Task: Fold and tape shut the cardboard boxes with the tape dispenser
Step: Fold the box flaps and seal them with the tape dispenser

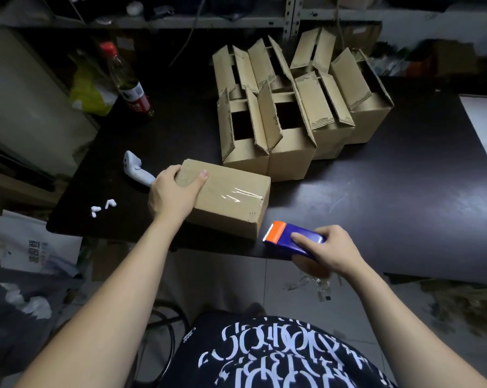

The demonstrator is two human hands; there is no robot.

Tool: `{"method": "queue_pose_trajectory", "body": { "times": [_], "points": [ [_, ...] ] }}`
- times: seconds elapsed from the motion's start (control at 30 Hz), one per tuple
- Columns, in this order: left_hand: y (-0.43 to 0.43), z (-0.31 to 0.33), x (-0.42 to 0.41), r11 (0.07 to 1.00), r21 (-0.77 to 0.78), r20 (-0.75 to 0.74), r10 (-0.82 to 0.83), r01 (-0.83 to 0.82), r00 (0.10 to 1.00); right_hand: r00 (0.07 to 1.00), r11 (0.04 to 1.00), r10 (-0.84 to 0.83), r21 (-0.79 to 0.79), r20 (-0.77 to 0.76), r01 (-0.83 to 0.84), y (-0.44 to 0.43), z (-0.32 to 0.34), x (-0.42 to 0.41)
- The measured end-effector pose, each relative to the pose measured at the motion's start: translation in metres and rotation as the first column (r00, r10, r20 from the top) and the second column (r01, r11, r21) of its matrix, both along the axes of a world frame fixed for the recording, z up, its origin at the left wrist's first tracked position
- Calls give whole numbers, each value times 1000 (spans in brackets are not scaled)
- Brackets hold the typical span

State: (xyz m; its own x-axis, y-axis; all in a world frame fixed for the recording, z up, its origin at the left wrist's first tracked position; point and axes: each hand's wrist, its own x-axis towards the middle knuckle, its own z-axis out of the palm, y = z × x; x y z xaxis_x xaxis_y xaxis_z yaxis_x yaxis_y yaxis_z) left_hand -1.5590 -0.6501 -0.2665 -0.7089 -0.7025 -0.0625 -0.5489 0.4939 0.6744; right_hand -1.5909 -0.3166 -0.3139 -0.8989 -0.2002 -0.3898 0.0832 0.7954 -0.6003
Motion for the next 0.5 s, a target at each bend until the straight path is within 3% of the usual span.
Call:
{"method": "queue_pose_trajectory", "body": {
  "times": [0.1, 0.2, 0.37, 0.5],
  "points": [
    [-4, 0, 6, 999, -8, 46, 52, -52, 998, 980, 965, -191, -190, -53, 178, 1, 6, 0],
    [-9, -3, 15, 997, 62, 77, 41, -45, 996, 941, 860, -339, -404, 7, 313, -2, 18, -4],
    [-22, -6, 35, 973, 226, -2, -39, 38, 999, 934, 731, -323, -586, 153, 349, -17, 24, 11],
    [-22, -3, 50, 982, 178, -40, -62, 68, 997, 931, 668, -269, -649, 246, 364, -29, 25, 27]
  ]
}}
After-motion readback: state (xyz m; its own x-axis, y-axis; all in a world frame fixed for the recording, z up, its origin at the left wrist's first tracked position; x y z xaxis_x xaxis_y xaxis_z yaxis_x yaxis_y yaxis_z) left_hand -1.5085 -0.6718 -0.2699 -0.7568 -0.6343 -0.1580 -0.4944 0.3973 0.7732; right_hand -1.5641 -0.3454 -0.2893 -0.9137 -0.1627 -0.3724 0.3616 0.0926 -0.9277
